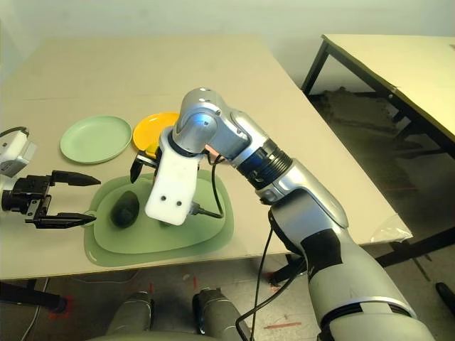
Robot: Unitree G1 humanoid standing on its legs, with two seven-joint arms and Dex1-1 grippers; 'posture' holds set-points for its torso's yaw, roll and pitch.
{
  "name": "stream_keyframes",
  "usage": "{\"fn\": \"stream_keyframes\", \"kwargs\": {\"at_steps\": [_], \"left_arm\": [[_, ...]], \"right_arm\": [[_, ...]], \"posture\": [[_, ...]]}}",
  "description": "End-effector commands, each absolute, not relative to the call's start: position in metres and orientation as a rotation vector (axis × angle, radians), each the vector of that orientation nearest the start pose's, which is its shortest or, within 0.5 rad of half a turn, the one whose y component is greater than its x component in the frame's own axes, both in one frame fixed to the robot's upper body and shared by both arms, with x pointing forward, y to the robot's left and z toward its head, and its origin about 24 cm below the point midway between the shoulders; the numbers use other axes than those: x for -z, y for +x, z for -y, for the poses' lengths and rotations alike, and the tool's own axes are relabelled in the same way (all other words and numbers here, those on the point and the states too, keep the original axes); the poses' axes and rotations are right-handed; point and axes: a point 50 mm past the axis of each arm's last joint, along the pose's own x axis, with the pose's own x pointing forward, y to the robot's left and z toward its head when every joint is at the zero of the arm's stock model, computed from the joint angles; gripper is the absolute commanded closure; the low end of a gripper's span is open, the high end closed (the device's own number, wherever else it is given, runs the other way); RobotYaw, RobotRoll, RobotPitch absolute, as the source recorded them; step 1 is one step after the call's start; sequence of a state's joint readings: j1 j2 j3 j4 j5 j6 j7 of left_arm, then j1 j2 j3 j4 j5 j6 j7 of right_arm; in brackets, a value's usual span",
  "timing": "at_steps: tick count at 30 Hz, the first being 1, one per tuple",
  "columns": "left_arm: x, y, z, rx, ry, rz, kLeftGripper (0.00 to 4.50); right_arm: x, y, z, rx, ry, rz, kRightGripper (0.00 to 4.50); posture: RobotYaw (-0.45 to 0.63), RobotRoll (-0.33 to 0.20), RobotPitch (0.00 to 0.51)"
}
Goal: Place the fruits into color-matched plates.
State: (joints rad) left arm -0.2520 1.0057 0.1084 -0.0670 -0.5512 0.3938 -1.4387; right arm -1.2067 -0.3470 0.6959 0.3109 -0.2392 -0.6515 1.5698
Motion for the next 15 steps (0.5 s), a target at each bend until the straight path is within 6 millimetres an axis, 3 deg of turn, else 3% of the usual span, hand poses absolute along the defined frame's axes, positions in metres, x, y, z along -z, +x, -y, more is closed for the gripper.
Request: {"fn": "stream_keyframes", "kwargs": {"at_steps": [1, 15], "left_arm": [[-0.176, 0.24, -0.258, 1.306, 0.352, -0.322, 0.0], [-0.175, 0.231, -0.26, 1.284, 0.342, -0.33, 0.0]], "right_arm": [[-0.209, 0.282, 0.001, -1.971, -2.031, 0.477, 0.05], [-0.173, 0.298, 0.006, -2.006, -2.112, 0.369, 0.05]], "posture": [[0.09, 0.0, 0.102], [0.14, 0.0, 0.106]]}}
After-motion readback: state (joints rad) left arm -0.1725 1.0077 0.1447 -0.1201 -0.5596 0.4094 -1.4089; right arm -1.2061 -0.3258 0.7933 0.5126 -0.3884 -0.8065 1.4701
